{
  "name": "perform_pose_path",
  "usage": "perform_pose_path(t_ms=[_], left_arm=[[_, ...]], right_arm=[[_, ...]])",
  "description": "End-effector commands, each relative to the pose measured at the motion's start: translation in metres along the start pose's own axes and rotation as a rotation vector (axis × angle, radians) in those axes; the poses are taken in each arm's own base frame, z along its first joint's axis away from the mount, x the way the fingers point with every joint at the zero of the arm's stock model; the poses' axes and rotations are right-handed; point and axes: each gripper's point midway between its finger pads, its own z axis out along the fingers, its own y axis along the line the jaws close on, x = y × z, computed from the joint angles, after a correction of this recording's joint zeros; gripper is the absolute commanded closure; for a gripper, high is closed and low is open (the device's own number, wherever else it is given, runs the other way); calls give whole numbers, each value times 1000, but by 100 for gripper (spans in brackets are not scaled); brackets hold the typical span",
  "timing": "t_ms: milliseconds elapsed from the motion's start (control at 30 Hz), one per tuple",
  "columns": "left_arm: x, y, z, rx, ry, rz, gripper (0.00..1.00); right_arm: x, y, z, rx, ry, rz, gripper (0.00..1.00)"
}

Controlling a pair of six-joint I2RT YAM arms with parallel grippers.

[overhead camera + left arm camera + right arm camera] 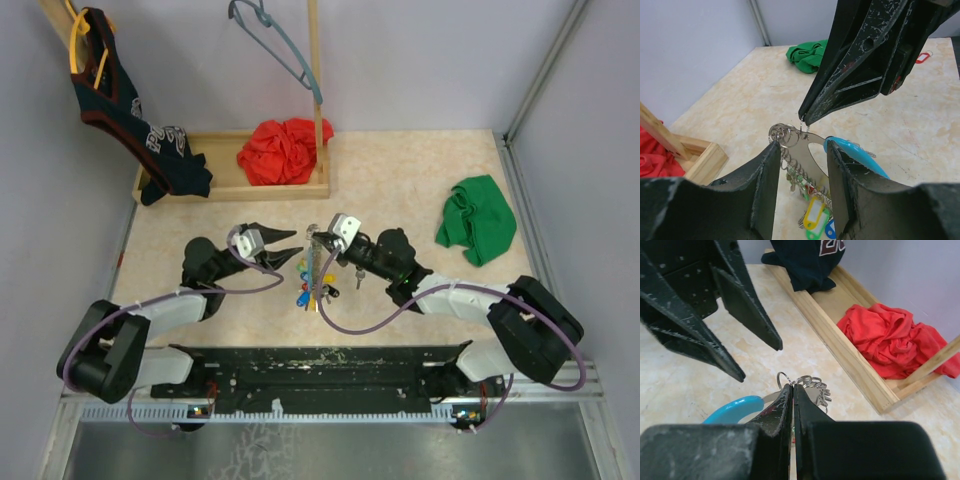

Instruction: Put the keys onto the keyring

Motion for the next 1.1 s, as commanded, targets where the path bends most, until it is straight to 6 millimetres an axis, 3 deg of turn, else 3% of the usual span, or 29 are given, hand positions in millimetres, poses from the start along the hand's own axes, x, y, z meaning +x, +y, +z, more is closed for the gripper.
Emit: perform_pose_path(t_ms=[0, 533, 1067], left_arm=[[-2, -6, 2, 113, 9, 14, 53], [11, -17, 9, 276, 72, -57, 62], [15, -15, 11, 285, 101, -82, 81]], right_arm=[[-52, -2, 2, -48, -156, -43, 100], [-57, 7, 1, -130, -176, -78, 100], [-60, 9, 2, -147, -176, -80, 100]])
